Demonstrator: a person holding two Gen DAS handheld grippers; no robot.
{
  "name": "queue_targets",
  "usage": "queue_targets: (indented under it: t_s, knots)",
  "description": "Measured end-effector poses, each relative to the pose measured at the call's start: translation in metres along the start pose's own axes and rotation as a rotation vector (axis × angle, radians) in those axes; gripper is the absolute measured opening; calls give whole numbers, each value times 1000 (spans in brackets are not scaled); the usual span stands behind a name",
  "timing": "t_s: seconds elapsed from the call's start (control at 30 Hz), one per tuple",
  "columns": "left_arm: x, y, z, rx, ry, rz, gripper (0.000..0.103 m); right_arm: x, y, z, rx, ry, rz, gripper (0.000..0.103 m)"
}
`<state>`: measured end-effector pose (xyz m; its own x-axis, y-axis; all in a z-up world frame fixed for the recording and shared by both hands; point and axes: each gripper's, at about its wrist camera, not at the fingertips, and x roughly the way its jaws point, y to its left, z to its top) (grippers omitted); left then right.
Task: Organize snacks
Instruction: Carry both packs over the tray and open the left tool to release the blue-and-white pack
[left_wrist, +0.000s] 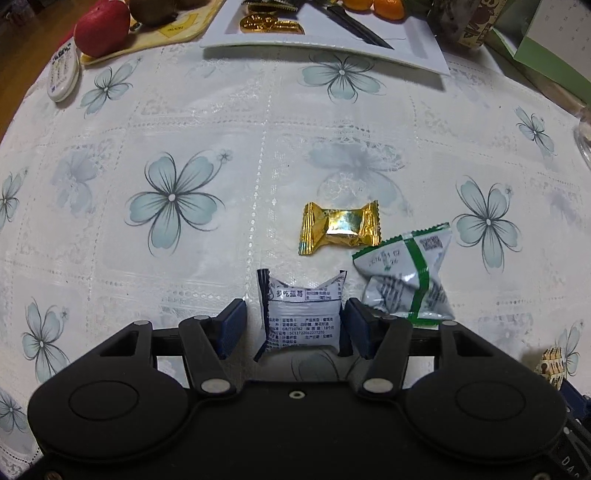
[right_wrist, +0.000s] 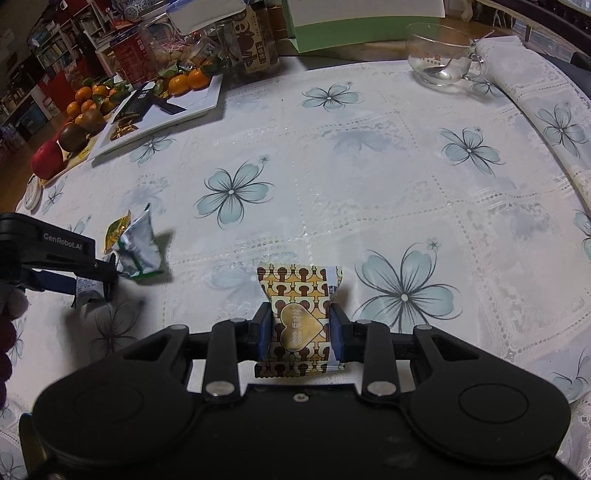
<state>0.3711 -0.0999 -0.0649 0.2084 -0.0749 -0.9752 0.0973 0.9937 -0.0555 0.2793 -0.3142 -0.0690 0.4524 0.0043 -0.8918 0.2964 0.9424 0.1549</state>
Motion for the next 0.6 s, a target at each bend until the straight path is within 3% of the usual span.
queue_targets:
  t_s: [0.07, 0.3, 0.6]
  knots:
    - [-1, 1, -1, -9, -11, -11, 53, 0, 2, -1, -8, -2, -1, 33]
    - [-29, 6, -14, -38, -26, -26, 51, -7, 5, -3, -8, -11, 16, 33]
    - [-96, 14, -74, -24, -70, -62, 51, -53, 12, -24, 63, -6, 104, 33]
